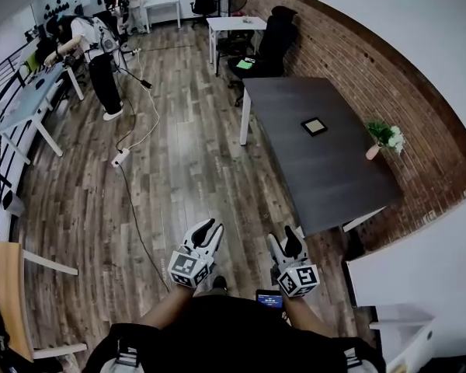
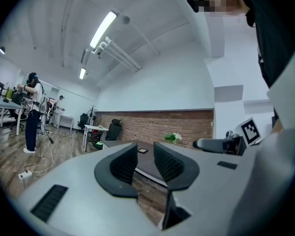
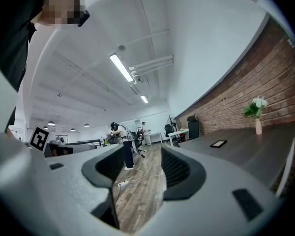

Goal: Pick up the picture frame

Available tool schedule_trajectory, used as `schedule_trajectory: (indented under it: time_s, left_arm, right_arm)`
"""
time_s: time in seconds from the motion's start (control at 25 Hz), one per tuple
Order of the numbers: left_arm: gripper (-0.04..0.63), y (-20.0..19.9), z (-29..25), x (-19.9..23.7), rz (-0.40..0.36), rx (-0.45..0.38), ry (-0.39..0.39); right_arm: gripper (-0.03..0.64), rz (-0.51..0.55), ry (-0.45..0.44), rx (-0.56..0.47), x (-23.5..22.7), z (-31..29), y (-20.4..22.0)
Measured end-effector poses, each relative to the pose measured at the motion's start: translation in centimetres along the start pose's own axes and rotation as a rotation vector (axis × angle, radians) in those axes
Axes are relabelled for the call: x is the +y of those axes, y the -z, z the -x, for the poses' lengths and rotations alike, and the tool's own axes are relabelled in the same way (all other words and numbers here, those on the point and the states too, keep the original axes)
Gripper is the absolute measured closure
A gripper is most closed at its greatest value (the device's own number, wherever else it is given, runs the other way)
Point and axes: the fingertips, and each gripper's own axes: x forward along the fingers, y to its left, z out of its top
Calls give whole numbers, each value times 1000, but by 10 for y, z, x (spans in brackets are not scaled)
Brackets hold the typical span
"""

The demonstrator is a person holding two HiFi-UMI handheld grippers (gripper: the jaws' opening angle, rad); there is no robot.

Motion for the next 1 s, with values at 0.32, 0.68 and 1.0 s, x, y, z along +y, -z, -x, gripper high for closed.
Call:
schedule_trajectory:
  time_s: [0.32,0.68,1.0]
  left_arm:
    - [503,-14,-63,75,10,6,25]
    - [503,-5,-113,130,48,16,-48]
    - [503,-11,-184,178,45,21,-90]
  right_arm:
    - [379,9,-23,-20,-7,-102,-12]
    - [379,5,-54,14,-42,-165,-6]
    - [379,-7,-111,7,-87,-256,-11]
